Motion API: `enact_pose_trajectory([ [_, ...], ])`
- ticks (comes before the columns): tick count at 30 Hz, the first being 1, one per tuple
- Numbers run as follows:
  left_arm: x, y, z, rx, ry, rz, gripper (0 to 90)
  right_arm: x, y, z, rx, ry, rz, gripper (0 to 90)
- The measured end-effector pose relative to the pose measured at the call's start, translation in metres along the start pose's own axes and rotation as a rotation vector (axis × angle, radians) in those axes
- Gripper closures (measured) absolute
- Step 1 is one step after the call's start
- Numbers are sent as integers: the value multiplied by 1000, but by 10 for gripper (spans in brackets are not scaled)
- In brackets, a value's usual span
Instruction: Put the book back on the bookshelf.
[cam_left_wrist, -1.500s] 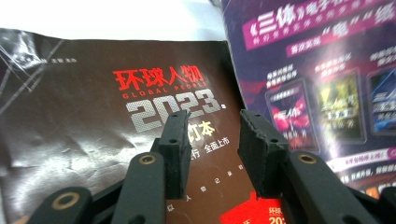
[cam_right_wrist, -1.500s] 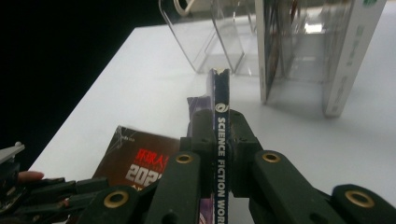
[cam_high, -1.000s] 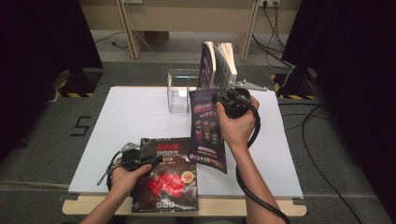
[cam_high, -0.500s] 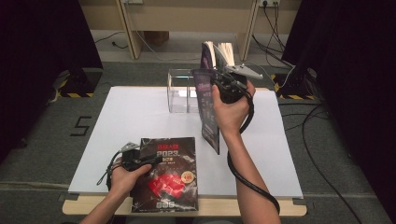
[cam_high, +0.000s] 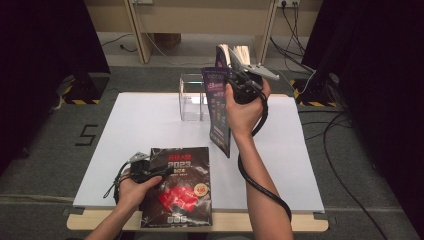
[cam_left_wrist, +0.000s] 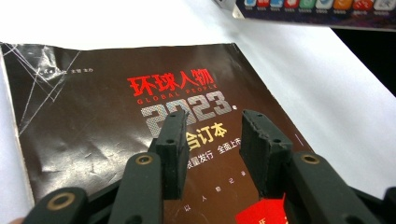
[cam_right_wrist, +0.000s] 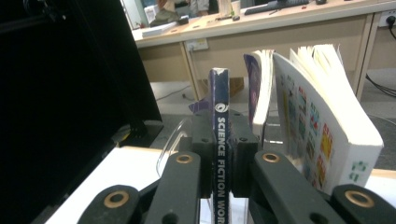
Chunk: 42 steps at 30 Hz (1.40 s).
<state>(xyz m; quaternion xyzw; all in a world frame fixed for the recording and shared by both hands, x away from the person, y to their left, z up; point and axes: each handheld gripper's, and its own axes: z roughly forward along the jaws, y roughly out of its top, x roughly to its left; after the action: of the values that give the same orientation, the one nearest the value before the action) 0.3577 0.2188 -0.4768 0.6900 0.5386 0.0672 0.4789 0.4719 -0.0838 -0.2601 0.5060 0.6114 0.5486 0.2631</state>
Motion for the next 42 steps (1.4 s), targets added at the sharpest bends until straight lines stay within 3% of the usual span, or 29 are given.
enact_pose_trajectory([
  [14,0,0,1,0,-2,2,608,-3,4,15,-37,-19,24,844],
  [25,0,0,1,0,-5,3,609,-1,9,21,-50,-34,11,844],
  [42,1,-1,2,11,-2,4,612,-5,15,49,-80,-55,1,844],
])
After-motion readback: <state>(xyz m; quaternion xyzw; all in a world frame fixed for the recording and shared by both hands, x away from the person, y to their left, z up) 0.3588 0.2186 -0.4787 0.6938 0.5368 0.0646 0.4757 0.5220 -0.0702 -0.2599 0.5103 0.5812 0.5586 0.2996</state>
